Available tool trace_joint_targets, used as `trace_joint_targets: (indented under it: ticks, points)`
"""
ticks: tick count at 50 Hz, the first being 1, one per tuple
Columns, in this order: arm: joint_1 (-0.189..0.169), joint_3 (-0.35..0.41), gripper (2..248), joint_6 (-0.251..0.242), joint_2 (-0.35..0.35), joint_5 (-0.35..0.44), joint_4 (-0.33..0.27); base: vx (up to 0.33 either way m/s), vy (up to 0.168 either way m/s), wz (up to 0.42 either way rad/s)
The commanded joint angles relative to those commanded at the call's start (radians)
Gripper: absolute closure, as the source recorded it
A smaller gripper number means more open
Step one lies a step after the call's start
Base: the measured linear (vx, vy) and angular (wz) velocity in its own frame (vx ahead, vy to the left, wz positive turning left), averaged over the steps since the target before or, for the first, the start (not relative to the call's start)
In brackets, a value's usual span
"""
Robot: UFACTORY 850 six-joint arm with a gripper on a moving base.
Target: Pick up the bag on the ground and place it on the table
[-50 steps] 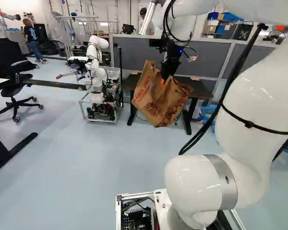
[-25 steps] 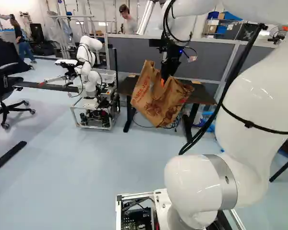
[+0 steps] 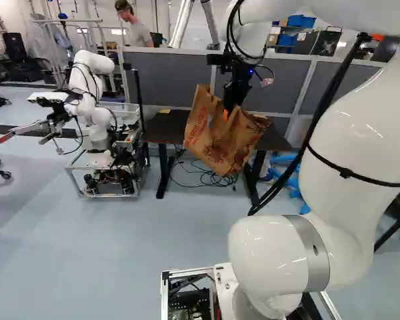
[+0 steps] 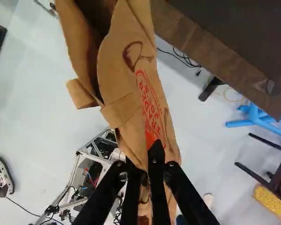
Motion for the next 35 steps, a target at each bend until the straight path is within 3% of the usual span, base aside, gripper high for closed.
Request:
trace_joint_targets:
  ticks: [35]
  points:
    - [0.000, 0.000, 223, 0.000, 0.000, 0.000, 0.000, 0.270, -0.045, -0.252]
